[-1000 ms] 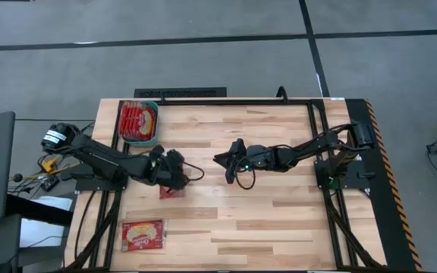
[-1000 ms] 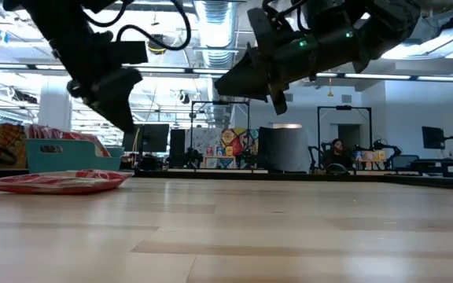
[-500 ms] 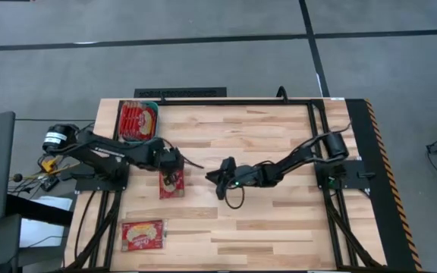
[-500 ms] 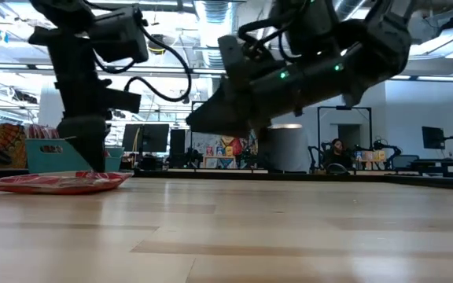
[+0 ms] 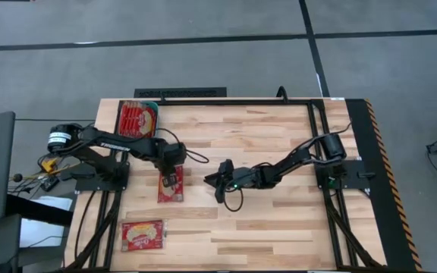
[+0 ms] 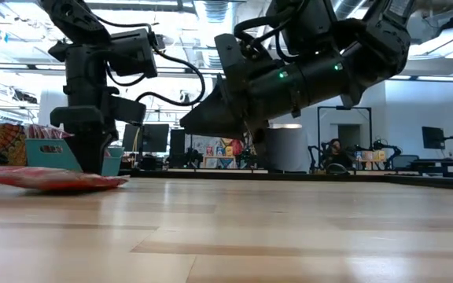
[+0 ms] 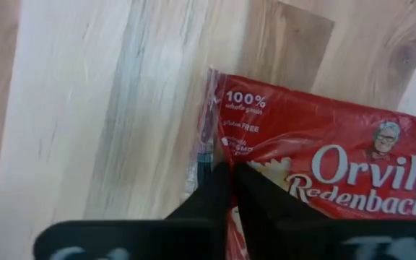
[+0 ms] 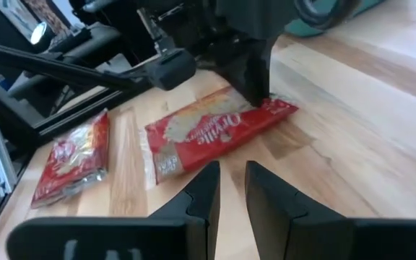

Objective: Sort popcorn bags into baskets
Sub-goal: Put the red popcorn bag in the blue bin

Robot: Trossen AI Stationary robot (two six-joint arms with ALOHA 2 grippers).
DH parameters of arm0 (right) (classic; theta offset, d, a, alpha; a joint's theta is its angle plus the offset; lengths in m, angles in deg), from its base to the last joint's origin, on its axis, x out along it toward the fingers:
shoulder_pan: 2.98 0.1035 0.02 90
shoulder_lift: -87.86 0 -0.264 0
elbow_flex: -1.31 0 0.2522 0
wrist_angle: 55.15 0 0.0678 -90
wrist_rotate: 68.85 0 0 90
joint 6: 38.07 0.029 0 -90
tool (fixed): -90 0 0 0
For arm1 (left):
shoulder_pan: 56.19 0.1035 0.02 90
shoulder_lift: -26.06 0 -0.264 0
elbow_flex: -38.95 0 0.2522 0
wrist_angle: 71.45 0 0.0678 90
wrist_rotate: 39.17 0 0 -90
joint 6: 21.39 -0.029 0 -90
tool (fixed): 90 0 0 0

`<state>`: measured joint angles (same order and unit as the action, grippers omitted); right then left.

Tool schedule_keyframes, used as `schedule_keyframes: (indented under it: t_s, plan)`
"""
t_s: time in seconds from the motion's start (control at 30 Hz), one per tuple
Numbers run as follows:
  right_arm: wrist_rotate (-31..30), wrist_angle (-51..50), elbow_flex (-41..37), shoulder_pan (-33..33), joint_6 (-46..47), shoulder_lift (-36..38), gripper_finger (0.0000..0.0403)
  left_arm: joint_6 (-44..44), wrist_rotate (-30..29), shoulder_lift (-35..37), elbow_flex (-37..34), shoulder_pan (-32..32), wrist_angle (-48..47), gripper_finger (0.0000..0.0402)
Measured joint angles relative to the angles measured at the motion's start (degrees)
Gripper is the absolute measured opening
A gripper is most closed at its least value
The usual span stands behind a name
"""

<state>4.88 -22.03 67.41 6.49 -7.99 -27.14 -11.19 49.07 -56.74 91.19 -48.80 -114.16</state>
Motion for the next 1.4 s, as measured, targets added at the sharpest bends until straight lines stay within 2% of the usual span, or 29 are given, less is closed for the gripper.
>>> schedule_keyframes:
  t_s: [0.1,0.2,0.33,0.43,0.57,0.7,0.93,1.03,1.13,1.3,1.4]
  plan:
    - [0.0,0.0,0.0,0.4,-0.1,0.0,0.0092,0.4,-0.5,0.4,0.0,0.0,0.2,0.0005]
    - [-0.1,-0.1,0.0,0.9,0.8,0.0,0.0092,2.3,-4.2,1.9,0.2,-0.6,0.0,0.0001]
    - [-0.2,-1.7,0.0,1.9,2.8,0.0,0.0092,7.1,-12.5,5.5,1.0,-1.9,2.9,0.0000]
    - [-0.3,-8.7,0.0,2.2,3.9,-0.3,0.0092,13.0,-19.5,7.7,0.6,-3.5,4.9,0.0000]
    - [-1.2,-12.9,-0.1,2.0,7.3,-0.4,0.0099,14.9,-22.1,9.5,0.6,-5.9,5.5,0.0000]
    - [-4.4,-11.0,0.0,1.8,4.3,-0.4,0.0131,14.4,-24.3,11.6,0.6,-9.0,9.2,0.0000]
    - [-4.6,-8.6,0.0,-0.5,2.5,-0.5,0.0249,10.4,-24.6,15.4,1.7,-12.7,11.0,0.0000]
    - [0.0,-6.9,0.0,-1.7,2.0,-0.5,0.0288,9.9,-25.1,16.5,1.9,-13.8,11.0,0.0000]
    - [1.5,-7.3,0.0,-2.4,8.0,-0.5,0.0303,9.2,-24.4,16.8,1.9,-14.0,9.9,0.0000]
    - [1.2,-8.6,0.0,-1.9,17.5,-0.5,0.0301,9.4,-22.2,16.4,1.0,-13.9,7.5,0.0001]
    - [1.2,-11.2,0.0,-0.3,22.1,-0.5,0.0292,9.5,-17.5,16.1,-0.5,-13.9,5.8,0.0008]
